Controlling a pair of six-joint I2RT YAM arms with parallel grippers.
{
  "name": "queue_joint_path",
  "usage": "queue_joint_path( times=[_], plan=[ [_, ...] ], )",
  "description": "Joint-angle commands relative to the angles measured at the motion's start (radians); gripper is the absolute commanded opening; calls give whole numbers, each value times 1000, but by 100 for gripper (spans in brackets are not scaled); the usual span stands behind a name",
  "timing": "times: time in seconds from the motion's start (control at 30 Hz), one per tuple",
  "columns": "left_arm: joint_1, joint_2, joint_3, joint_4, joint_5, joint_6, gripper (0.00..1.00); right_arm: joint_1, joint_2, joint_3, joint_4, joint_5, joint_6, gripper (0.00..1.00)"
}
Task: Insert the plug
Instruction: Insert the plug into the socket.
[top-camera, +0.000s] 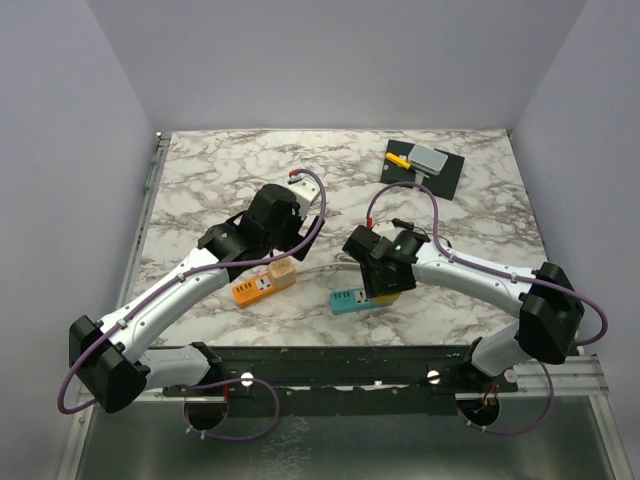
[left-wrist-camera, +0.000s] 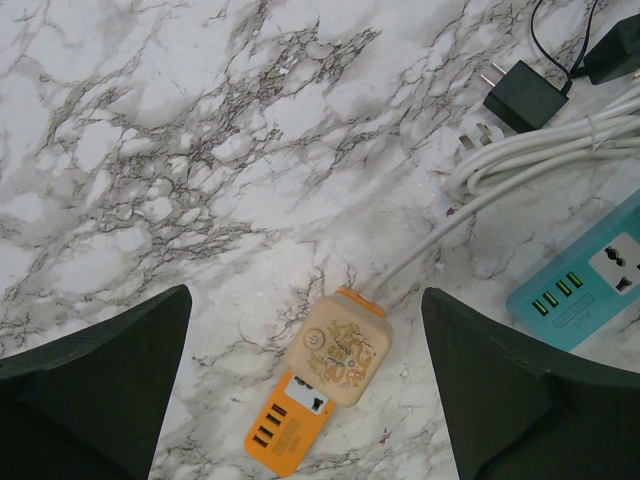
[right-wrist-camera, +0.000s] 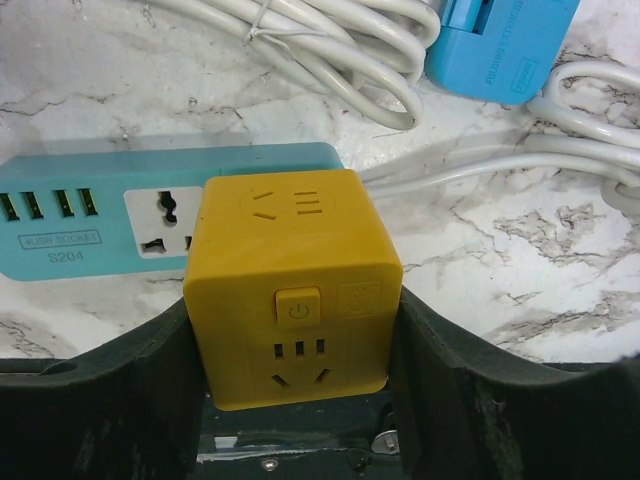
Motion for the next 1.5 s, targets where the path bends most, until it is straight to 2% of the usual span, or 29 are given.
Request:
queue_joint_path(
  times=[0.0, 0.47, 0.87, 1.13, 1.47],
  plan=[
    [4, 6, 35, -10, 0, -28, 99, 7, 4, -9, -46, -28, 1, 1],
    [4, 5, 8, -21, 10, -30, 99, -16, -77, -31, -33, -76, 19, 1],
    [5, 14, 12, -17, -1, -30, 99, -16, -15, -118, 37, -111, -30, 1],
    [4, 17, 21, -15, 1, -29, 99, -16, 21, -94, 31, -83, -73, 1],
    [5, 19, 31, -12, -2, -30, 99, -15, 45, -177, 84, -126, -42, 1]
  ],
)
